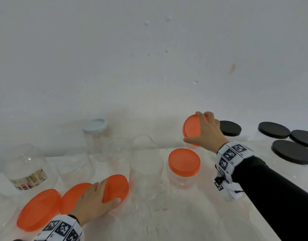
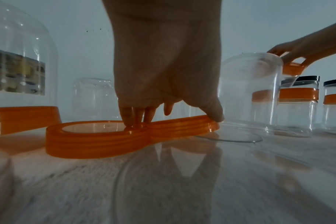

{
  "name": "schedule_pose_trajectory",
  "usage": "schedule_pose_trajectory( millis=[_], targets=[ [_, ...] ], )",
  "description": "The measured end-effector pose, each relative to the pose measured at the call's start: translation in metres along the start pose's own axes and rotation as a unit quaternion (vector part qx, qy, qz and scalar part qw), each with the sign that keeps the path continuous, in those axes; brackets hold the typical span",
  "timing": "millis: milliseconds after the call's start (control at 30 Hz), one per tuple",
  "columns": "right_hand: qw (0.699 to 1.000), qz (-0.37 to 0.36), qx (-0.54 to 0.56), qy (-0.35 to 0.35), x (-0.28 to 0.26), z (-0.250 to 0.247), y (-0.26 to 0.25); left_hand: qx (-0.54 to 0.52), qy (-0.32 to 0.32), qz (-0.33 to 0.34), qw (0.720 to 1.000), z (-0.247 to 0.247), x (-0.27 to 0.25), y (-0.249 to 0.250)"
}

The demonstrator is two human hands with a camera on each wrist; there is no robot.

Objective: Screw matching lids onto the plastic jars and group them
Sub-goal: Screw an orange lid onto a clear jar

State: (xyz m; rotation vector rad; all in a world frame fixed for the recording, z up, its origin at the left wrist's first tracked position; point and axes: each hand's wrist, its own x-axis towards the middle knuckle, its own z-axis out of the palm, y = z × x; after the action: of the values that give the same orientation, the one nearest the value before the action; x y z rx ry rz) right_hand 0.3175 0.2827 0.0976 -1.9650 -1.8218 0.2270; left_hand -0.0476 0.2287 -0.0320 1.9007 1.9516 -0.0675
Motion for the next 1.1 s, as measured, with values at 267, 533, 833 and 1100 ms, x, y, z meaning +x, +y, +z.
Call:
schedule_pose_trajectory(
  millis=[267, 533, 833, 1100],
  targets=[
    [0.979, 0.009, -0.165, -0.123, 0.045, 0.027, -0.008, 0.001, -0.017, -0.022, 1.0, 0.001, 0.009, -0.007],
    [0.95, 0.053, -0.218, -0.216, 0.068, 0.049, -0.001, 0.015, -0.019, -0.027, 0.999, -0.001, 0.009, -0.002],
    [0.925, 0.014, -0.281, -0.256, 0.077, 0.05, -0.029, 0.026, -0.012, -0.037, 0.999, -0.002, 0.011, 0.002],
    [0.919, -0.062, -0.235, -0.312, 0.09, 0.071, -0.1, 0.024, -0.02, -0.041, 0.999, 0.001, 0.015, -0.001]
  ],
)
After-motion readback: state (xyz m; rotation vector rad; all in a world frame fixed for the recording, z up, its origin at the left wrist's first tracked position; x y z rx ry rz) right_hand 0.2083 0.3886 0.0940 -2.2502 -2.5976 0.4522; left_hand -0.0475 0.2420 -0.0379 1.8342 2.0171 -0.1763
